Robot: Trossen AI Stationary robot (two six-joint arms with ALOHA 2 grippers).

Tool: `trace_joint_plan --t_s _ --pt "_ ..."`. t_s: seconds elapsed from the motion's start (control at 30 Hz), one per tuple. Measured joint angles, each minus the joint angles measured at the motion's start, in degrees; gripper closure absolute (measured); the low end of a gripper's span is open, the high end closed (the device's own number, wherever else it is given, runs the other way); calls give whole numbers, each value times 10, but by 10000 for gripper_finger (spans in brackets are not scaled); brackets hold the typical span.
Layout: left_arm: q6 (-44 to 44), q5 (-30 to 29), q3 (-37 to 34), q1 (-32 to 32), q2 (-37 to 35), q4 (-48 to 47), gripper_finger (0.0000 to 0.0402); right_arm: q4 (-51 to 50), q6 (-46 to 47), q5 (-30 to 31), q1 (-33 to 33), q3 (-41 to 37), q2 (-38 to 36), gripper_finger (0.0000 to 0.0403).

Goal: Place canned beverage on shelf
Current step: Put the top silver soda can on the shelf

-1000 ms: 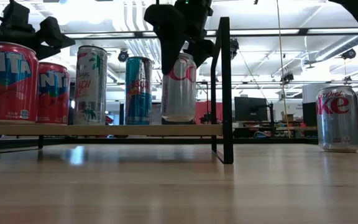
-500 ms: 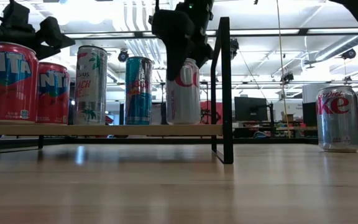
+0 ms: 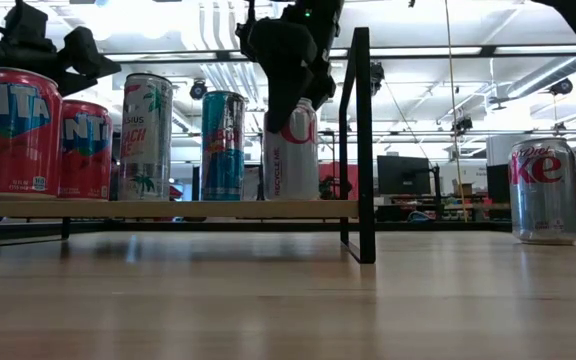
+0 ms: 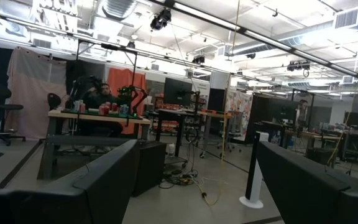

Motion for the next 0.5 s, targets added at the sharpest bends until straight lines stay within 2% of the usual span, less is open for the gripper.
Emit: trace_joint_plan --t_s 0.3,0.5 --pt "0 0 0 0 0 0 91 0 41 12 0 -3 0 72" --pt "0 0 0 0 0 0 91 1 72 18 0 -4 0 67"
